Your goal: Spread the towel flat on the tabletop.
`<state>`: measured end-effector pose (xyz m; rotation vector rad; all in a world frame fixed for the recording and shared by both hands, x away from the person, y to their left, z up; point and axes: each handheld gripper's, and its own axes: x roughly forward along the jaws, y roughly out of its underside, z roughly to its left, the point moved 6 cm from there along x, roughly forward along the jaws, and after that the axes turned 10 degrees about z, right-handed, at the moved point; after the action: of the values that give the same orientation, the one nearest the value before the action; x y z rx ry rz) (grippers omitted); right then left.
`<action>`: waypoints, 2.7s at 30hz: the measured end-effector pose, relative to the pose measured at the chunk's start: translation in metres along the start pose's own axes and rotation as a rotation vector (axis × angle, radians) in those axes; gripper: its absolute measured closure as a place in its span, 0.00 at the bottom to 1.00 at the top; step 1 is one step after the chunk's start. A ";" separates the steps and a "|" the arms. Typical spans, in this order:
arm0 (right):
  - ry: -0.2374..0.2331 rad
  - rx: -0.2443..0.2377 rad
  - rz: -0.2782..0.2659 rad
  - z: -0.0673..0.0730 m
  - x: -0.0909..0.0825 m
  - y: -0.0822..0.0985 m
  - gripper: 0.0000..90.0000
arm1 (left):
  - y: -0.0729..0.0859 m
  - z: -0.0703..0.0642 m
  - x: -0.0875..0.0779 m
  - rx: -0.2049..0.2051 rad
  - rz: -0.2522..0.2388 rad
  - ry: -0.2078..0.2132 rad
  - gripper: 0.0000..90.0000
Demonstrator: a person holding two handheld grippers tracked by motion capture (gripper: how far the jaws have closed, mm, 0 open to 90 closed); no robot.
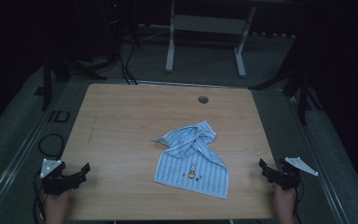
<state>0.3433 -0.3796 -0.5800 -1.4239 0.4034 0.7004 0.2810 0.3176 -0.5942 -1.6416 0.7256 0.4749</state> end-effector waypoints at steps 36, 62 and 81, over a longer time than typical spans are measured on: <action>-0.148 -0.524 0.991 0.025 -0.005 0.006 0.17 | 0.009 -0.017 -0.022 0.404 0.862 0.002 0.01; -0.274 -0.610 0.966 0.053 0.010 -0.006 0.16 | -0.013 -0.078 0.015 0.563 0.874 0.080 0.05; -0.305 -0.736 0.861 0.114 0.032 -0.036 0.37 | -0.025 -0.154 0.051 0.736 0.895 0.161 0.16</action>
<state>0.3734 -0.2617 -0.5592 -1.7670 0.5484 1.8855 0.3216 0.1594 -0.5798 -0.6068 1.5459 0.5975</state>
